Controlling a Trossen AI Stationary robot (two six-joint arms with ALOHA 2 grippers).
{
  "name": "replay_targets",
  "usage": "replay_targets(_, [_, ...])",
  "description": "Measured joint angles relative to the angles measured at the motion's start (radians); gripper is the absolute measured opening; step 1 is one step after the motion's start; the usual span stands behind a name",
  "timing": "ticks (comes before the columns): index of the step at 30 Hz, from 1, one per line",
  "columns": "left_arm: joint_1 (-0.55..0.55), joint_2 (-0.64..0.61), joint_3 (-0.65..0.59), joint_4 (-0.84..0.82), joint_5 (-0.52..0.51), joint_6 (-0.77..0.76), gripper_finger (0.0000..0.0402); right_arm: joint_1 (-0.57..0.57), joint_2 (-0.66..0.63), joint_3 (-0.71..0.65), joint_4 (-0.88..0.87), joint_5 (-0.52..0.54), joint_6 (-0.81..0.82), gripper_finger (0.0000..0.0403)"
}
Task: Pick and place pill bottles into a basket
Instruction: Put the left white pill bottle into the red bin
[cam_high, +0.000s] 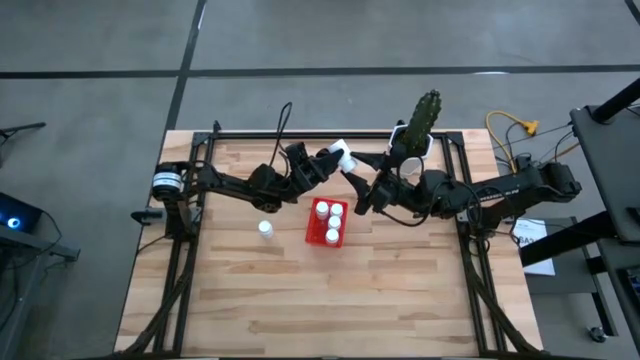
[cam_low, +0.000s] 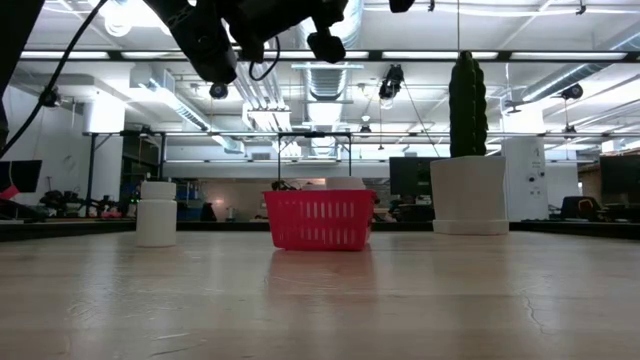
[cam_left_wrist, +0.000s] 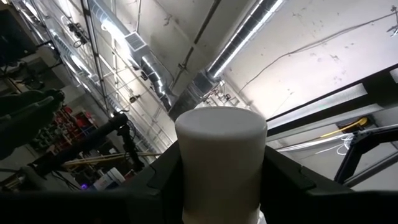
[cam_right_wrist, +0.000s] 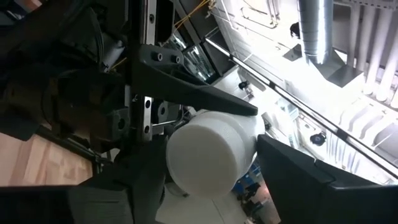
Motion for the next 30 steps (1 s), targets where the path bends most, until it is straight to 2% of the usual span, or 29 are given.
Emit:
replay_targets(6, [0.0, 0.0, 0.0, 0.002, 0.01, 0.0, 0.0139, 0.0, 0.0, 0.0, 0.001, -0.001, 0.001, 0.0221])
replay_targets(19, [0.001, 0.0, -0.001, 0.012, 0.003, 0.001, 0.0143, 0.0, -0.002, 0.001, 0.004, 0.016, 0.024, 0.0148])
replay_targets(30, [0.001, 0.0, -0.001, 0.011, 0.011, 0.026, 0.0151, 0.001, -0.002, 0.001, 0.002, 0.015, 0.027, 0.0148])
